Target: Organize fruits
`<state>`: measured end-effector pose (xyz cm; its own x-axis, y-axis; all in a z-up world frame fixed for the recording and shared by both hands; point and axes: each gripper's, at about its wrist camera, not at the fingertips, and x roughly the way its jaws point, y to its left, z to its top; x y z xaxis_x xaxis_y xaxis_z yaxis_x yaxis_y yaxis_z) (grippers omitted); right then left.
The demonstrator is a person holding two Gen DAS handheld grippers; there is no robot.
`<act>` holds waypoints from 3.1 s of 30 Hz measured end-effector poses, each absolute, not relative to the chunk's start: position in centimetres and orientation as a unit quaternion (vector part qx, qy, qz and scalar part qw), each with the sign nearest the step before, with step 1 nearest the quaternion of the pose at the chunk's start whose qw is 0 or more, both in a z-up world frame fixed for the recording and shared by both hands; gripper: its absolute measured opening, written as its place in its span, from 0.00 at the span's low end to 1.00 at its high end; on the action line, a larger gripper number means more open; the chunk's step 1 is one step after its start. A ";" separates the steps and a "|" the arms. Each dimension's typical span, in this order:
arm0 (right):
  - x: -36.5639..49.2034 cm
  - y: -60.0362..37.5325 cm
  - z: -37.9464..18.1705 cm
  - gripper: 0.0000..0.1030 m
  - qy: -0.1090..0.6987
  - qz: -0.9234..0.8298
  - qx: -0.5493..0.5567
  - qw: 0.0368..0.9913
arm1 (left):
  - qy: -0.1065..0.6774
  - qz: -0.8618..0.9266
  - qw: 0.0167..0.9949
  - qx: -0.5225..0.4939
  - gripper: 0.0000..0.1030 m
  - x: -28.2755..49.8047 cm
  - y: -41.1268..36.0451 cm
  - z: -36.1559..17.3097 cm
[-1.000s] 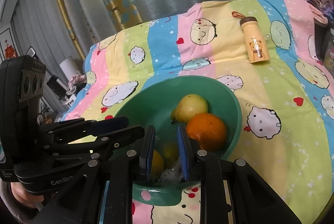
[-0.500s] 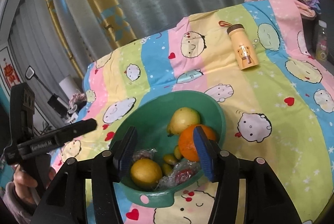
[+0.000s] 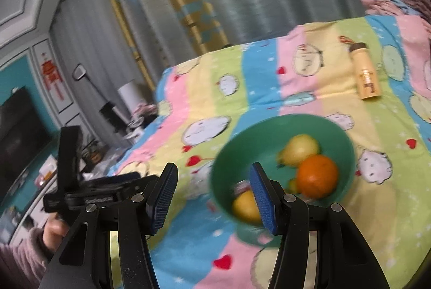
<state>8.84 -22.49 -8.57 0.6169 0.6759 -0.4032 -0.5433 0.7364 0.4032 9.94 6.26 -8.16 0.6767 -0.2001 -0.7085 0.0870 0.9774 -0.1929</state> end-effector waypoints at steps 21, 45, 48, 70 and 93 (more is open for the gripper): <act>6.9 -17.2 -15.5 0.60 0.417 0.257 0.079 0.868 | 0.429 -0.087 0.892 -0.109 0.99 4.3 9.9 -11.2; 14.2 -12.4 -18.9 0.50 0.419 0.103 0.188 0.882 | 0.419 -0.116 0.886 -0.157 0.99 3.8 15.5 -13.6; 14.4 -12.4 -18.9 0.46 0.415 0.098 0.200 0.882 | 0.421 -0.118 0.884 -0.163 0.99 3.9 15.8 -13.9; 8.6 -18.3 -17.3 0.34 0.433 0.295 0.215 0.824 | 0.406 -0.182 0.893 -0.068 0.99 10.0 7.8 -12.2; 8.5 -23.2 -17.8 0.34 0.406 0.320 0.262 0.815 | 0.428 -0.278 0.859 0.047 0.61 17.4 0.3 -16.9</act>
<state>8.47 -23.22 -17.82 0.4654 0.7342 -0.4943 -0.3089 0.6581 0.6866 17.35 0.28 -16.94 0.4791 -0.4364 -0.7616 0.5176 0.8412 -0.1564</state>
